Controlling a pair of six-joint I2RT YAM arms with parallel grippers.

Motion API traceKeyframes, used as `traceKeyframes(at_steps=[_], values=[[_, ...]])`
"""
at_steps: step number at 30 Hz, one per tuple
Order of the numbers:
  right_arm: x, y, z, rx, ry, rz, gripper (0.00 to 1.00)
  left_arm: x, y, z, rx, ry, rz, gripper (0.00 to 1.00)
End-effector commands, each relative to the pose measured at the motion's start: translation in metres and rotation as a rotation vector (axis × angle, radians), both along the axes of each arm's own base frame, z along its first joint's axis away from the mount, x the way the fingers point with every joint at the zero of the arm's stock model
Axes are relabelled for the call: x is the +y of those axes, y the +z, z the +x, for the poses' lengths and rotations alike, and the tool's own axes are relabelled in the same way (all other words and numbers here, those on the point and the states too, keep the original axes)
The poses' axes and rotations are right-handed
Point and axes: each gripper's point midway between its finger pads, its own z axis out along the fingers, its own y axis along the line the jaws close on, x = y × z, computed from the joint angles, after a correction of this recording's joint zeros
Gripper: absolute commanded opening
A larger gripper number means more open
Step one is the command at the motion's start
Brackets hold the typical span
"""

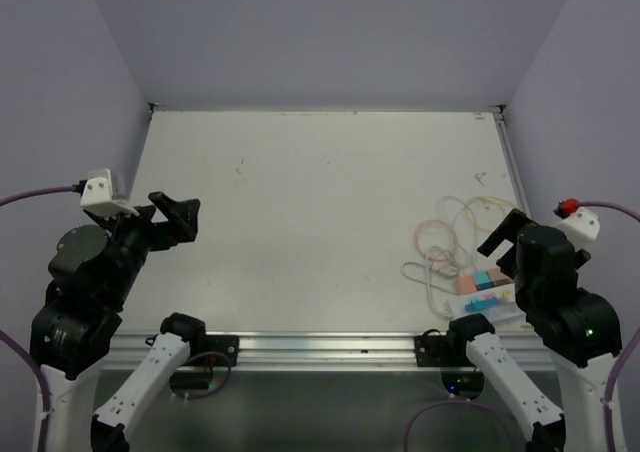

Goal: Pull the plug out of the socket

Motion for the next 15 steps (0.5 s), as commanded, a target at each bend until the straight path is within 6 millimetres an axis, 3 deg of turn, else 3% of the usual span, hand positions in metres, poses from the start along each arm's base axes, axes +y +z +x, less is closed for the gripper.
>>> traceKeyframes(at_steps=[1, 4, 8, 15], values=[[-0.022, -0.028, -0.006, 0.101, -0.211, -0.019, 0.99, -0.021, 0.004, 0.02, -0.029, -0.075, -0.034, 1.0], [-0.028, -0.046, -0.001, 0.169, -0.263, -0.067, 0.99, -0.038, -0.015, 0.032, 0.013, -0.142, -0.046, 1.0], [-0.036, -0.065, -0.004, 0.261, -0.38, -0.105, 0.99, -0.051, -0.022, 0.045, -0.002, -0.185, -0.067, 1.0], [-0.044, -0.093, 0.006, 0.293, -0.54, -0.106, 0.99, -0.059, -0.049, 0.061, 0.017, -0.208, -0.052, 1.0]])
